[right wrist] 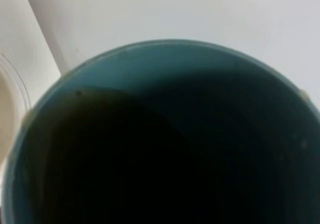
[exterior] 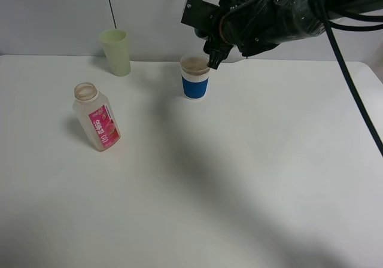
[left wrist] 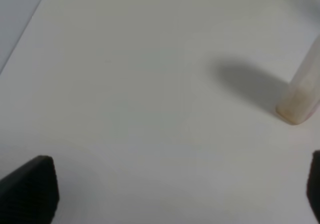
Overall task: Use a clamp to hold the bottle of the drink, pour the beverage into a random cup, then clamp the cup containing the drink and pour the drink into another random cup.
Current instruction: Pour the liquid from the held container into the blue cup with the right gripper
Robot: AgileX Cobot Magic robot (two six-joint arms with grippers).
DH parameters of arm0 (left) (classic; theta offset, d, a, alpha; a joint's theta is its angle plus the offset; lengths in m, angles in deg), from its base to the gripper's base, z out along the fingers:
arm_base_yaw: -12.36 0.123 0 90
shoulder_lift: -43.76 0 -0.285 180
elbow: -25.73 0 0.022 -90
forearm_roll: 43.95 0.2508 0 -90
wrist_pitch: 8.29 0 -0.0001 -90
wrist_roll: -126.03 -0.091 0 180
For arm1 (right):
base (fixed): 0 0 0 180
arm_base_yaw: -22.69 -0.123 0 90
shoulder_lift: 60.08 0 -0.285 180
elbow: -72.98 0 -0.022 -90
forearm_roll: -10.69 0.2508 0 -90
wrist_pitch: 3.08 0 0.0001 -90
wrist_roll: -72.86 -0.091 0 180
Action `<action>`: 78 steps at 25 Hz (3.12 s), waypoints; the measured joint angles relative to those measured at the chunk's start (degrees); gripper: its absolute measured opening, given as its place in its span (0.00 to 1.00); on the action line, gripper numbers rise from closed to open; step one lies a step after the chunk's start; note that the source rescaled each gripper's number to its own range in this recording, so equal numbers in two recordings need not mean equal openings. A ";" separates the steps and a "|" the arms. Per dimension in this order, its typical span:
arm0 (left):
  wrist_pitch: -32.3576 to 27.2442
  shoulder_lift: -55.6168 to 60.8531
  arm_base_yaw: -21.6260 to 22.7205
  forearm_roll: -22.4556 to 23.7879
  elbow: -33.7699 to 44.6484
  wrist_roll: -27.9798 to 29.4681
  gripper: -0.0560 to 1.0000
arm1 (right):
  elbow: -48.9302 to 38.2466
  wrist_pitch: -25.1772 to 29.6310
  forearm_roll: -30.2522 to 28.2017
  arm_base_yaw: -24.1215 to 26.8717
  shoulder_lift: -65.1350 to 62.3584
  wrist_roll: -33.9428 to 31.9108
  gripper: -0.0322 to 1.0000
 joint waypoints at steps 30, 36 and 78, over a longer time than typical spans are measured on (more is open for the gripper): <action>0.00 0.00 0.00 0.00 0.00 0.00 1.00 | 0.00 3.87 0.00 0.00 0.00 6.97 0.03; 0.00 0.00 0.00 0.00 0.00 0.00 1.00 | 0.00 4.90 0.05 0.00 0.00 6.97 0.03; 0.00 0.00 0.00 0.00 0.00 0.00 1.00 | 0.00 5.95 0.05 0.00 0.00 9.89 0.03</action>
